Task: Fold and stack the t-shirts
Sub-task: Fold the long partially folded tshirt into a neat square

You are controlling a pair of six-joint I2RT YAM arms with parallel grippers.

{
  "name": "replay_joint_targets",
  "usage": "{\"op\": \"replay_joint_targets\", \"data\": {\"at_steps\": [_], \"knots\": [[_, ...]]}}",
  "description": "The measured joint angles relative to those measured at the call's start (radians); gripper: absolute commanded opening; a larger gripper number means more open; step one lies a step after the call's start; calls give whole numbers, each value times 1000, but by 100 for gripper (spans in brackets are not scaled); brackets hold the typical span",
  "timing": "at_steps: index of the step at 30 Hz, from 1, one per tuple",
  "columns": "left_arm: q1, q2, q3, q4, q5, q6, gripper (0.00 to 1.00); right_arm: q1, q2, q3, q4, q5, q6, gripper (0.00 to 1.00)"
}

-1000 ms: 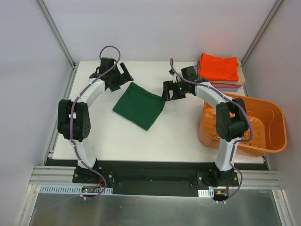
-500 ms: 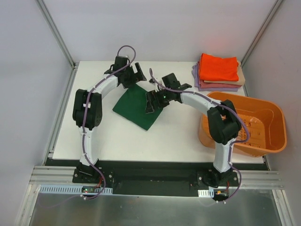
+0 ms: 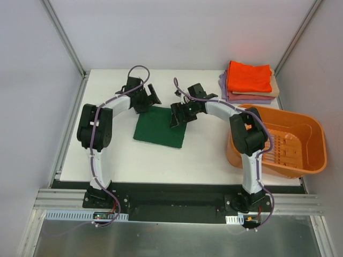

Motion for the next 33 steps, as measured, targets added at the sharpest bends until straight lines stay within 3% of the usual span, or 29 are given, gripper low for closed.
{"op": "replay_joint_targets", "data": {"at_steps": [8, 16, 19, 24, 28, 33], "knots": [[-48, -321, -374, -59, -92, -23, 99, -3, -129, -114, -77, 76, -68, 96], [-72, -513, -408, -97, -184, -14, 99, 11, -420, -184, -126, 253, -72, 96], [-72, -634, -417, -93, -222, -13, 99, 10, -627, -262, -44, 299, -32, 96], [-72, -895, -538, -74, -296, -14, 99, -58, -975, -517, 251, 332, 81, 96], [-72, -1073, -703, -69, -378, -41, 99, -90, -946, -575, 346, 315, 137, 96], [-72, -1222, -875, -118, -501, -101, 99, -84, -752, -552, 288, 270, 223, 96]]}}
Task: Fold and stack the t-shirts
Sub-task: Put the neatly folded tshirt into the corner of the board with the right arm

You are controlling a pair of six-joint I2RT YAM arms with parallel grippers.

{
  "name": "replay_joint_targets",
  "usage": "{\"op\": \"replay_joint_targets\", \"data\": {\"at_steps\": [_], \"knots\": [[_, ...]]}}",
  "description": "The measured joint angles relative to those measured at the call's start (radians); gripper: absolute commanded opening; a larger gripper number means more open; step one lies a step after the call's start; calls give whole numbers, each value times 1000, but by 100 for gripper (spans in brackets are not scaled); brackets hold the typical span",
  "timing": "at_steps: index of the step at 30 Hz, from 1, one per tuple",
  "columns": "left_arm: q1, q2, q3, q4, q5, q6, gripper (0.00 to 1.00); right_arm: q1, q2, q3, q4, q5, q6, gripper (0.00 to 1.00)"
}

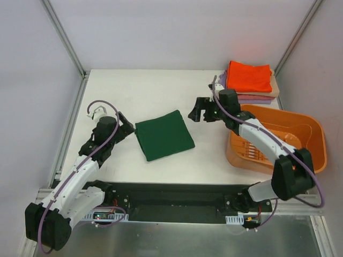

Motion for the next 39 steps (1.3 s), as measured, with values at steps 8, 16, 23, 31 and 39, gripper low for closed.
{"op": "replay_joint_targets", "data": {"at_steps": [8, 16, 23, 31, 39], "knots": [[0, -47, -14, -1, -97, -21, 99, 113, 331, 225, -166, 66, 31, 98], [0, 21, -14, 2, -101, -21, 99, 198, 517, 367, -268, 203, 1, 99], [0, 36, -13, 3, -101, -21, 99, 212, 582, 376, -317, 274, -24, 97], [0, 78, -10, 3, -99, -21, 99, 286, 614, 380, -332, 314, -37, 93], [0, 82, -9, 3, -97, -25, 99, 345, 667, 438, -376, 406, 28, 82]]}}
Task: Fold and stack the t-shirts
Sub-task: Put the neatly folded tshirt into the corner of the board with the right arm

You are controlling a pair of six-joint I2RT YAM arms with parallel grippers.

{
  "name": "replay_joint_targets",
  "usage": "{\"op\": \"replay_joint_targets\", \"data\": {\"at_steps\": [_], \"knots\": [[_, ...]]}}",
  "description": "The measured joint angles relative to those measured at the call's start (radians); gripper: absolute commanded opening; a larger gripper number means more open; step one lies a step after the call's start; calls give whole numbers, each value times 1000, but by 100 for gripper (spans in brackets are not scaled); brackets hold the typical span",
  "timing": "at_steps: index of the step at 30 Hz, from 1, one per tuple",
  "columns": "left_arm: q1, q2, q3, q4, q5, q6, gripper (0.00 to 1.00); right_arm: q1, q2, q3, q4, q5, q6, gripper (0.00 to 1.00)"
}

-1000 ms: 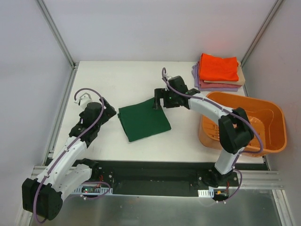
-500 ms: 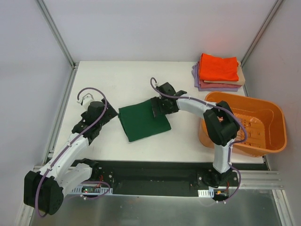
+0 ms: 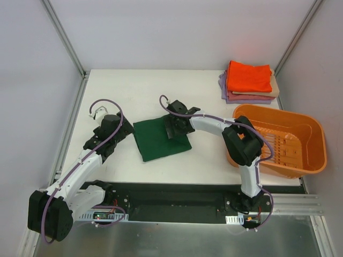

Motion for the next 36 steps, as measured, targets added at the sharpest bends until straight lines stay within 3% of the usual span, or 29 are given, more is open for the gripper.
{"op": "replay_joint_targets", "data": {"at_steps": [3, 5, 8, 11, 19, 27, 36], "knots": [[0, 0, 0, 0, 1, -5, 99, 16, 5, 3, 4, 14, 45, 62], [0, 0, 0, 0, 1, -9, 99, 23, 5, -8, 24, 7, 78, 42], [0, 0, 0, 0, 3, -17, 99, 32, 2, -21, 60, -9, 109, 27], [0, 0, 0, 0, 6, -21, 99, 45, 2, -22, 80, -12, 125, 1], [0, -5, 0, 0, 7, -23, 99, 55, 21, 23, 68, 26, 24, 0], [0, -20, 0, 0, 5, -23, 99, 55, 57, 146, 14, 261, -289, 0], [0, -24, 0, 0, -3, -22, 99, -35, 143, 344, 60, 549, -646, 0]]}}
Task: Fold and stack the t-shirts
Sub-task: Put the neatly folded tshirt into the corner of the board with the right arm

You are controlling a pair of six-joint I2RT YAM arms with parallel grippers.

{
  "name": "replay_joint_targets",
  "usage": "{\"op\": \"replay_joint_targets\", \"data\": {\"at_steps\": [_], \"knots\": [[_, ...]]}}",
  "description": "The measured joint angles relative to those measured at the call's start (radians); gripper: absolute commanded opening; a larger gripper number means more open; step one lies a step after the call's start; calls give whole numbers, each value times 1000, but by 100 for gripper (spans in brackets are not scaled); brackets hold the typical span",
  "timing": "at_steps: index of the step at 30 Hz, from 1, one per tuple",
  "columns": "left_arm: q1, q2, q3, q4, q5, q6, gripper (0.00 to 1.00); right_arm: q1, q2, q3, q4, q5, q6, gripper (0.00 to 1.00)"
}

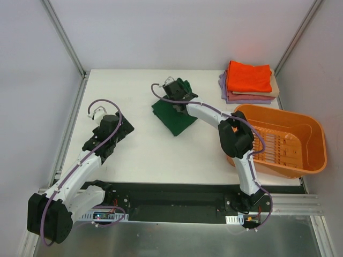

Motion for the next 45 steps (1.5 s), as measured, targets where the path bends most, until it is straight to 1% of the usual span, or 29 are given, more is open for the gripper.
{"op": "replay_joint_targets", "data": {"at_steps": [8, 11, 16, 21, 31, 35, 40, 45], "knots": [[6, 6, 0, 0, -4, 0, 99, -135, 64, 87, 134, 152, -171, 0], [6, 22, 0, 0, -4, 0, 99, -175, 104, 148, 222, 209, -257, 0], [6, 48, 5, 0, -3, 0, 99, -216, 146, 192, 380, 270, -396, 1], [6, 67, 22, -1, -3, 1, 99, -243, 166, 233, 456, 292, -476, 1], [13, 101, 61, 0, 5, 2, 99, -310, 166, 303, 500, 291, -510, 1], [13, 108, 66, -1, 10, 2, 99, -337, 166, 369, 497, 307, -510, 1], [13, 132, 90, -1, 30, 2, 99, -367, 166, 460, 514, 335, -490, 1], [13, 153, 101, -2, 38, 2, 99, -390, 166, 475, 512, 364, -449, 1]]}}
